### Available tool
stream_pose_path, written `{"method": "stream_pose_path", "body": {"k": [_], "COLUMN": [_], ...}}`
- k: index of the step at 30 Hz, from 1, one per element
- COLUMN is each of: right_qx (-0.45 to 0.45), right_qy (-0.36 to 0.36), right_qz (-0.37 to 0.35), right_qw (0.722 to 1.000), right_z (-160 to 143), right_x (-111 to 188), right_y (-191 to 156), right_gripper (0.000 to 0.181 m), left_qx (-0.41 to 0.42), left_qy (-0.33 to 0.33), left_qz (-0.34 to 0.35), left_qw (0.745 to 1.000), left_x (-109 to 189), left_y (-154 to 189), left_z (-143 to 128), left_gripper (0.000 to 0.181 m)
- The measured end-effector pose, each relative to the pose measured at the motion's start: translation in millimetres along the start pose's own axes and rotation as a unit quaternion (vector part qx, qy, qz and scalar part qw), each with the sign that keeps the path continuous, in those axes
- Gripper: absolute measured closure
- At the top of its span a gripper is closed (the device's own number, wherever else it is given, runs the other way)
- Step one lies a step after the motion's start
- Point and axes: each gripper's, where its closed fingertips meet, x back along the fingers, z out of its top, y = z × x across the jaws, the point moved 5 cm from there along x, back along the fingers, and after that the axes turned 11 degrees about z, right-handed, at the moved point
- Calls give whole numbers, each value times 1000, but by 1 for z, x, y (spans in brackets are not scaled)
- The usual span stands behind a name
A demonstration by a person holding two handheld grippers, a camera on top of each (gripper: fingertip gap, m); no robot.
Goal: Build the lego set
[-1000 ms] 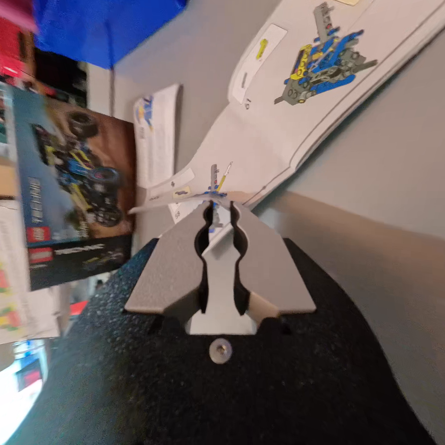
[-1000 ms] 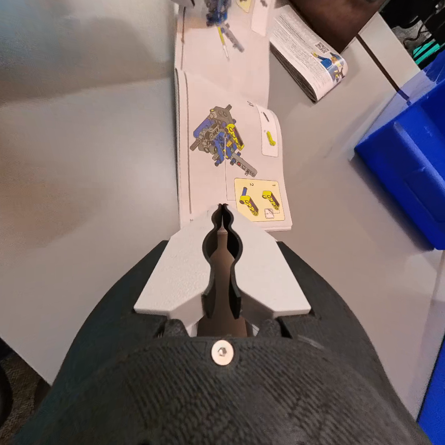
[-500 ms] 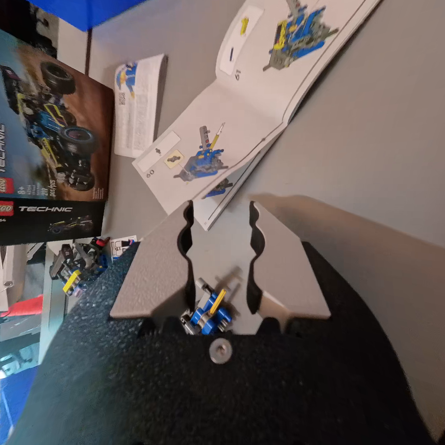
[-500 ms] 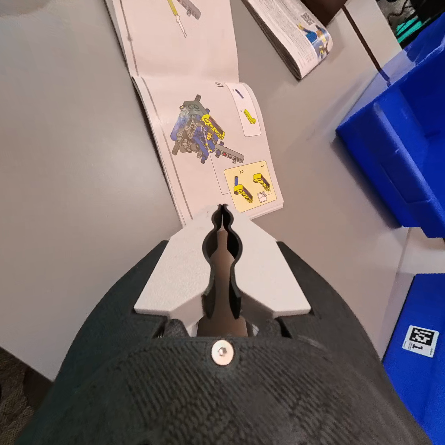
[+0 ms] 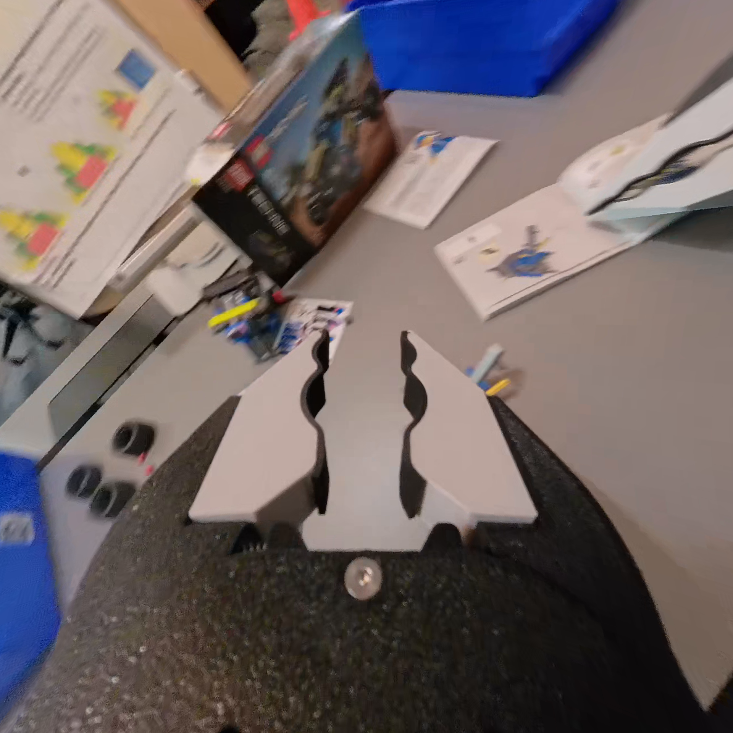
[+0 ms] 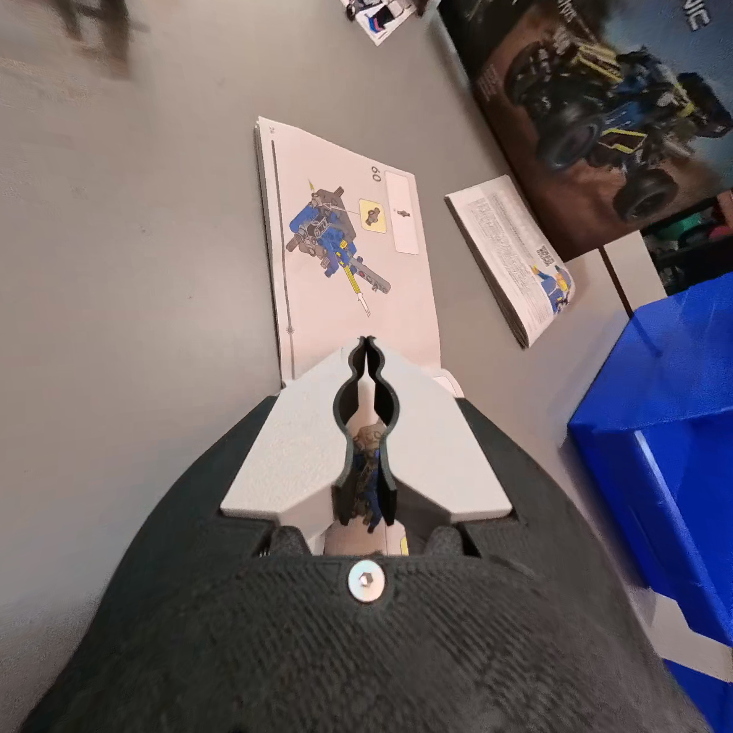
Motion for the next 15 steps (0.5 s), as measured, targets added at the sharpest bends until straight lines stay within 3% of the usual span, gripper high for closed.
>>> {"method": "stream_pose_path", "body": {"k": [8, 15], "right_qx": [20, 22], "right_qy": [-34, -10], "right_qz": [13, 44], "right_qw": [999, 999], "right_z": [-3, -5], "right_x": [-15, -18], "right_y": [3, 12], "right_gripper": [181, 181], "left_qx": [140, 173], "left_qy": [-40, -64], "left_qz": [134, 154], "left_qw": [980, 971], "left_x": [39, 63], "left_y": [-134, -185], "left_z": [-92, -143], "left_gripper": [148, 156]}}
